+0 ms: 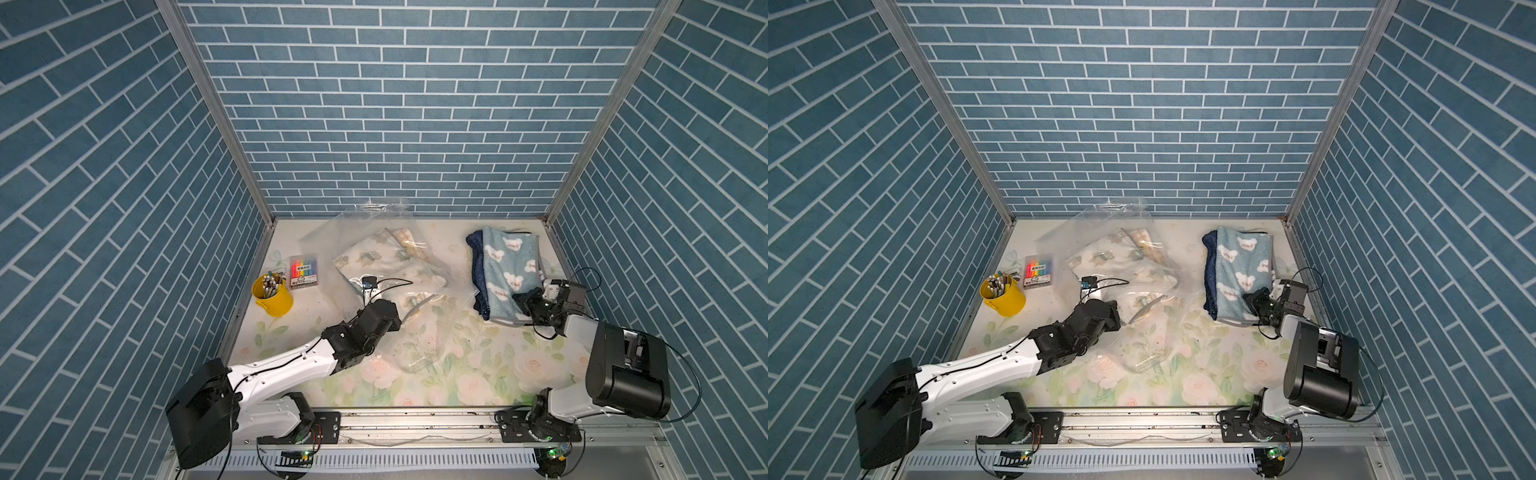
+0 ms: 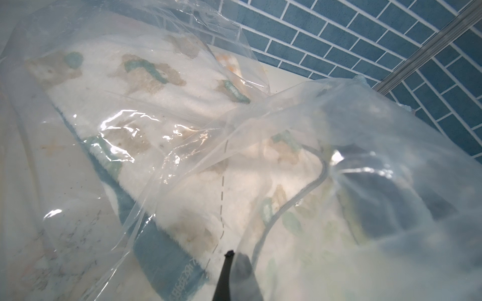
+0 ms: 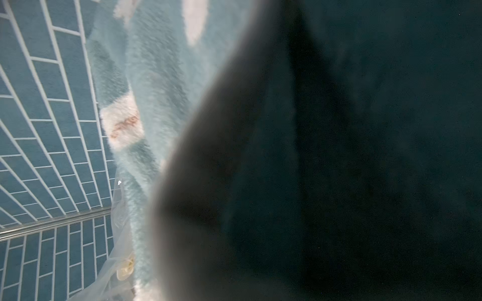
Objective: Take the blanket out of the vacuum bag
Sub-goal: Place the blanket at the center of the board.
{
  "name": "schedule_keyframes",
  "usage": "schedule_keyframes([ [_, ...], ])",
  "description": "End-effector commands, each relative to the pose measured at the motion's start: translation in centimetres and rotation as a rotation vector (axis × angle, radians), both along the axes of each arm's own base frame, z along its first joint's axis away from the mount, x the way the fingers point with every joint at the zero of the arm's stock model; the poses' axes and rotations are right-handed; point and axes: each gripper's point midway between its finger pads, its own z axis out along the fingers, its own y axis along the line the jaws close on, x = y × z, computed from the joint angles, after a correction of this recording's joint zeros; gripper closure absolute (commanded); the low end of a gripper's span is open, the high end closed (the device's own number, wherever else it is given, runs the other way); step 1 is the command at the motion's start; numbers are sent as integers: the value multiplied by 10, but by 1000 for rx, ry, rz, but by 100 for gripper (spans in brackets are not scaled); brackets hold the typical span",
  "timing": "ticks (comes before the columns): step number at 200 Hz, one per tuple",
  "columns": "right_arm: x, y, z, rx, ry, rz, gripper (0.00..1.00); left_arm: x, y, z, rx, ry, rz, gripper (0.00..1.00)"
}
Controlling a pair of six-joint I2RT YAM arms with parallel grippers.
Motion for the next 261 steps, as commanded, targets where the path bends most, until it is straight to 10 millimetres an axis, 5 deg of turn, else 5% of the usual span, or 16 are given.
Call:
schedule_keyframes([
  [1, 12, -7, 36, -95, -101, 27, 92, 4, -5, 3, 12, 1, -9, 100],
  [26, 18, -21, 77, -238, -164, -13, 74, 4, -5, 4, 6, -4, -9, 100],
  [57, 45, -5, 112, -476, -205, 82, 52, 4, -4, 5, 12, -5, -12, 100],
  [105, 140, 32, 103, -722, -120, 231, 43, 6, -10, 4, 35, 12, -25, 100],
  [138, 181, 42, 78, -791, -84, 264, 39, 6, -9, 6, 46, 18, -24, 100],
  [169, 193, 46, 54, -820, -63, 284, 37, 7, -9, 6, 62, 22, -23, 100],
  [205, 197, 55, 56, -826, -98, 284, 42, 11, -15, 1, 79, 35, -29, 100],
  [234, 201, 56, 62, -835, -105, 271, 59, 11, -18, -5, 87, 49, -37, 100],
  [261, 200, 59, 87, -856, -150, 231, 44, 10, -15, -1, 89, 42, -31, 100],
])
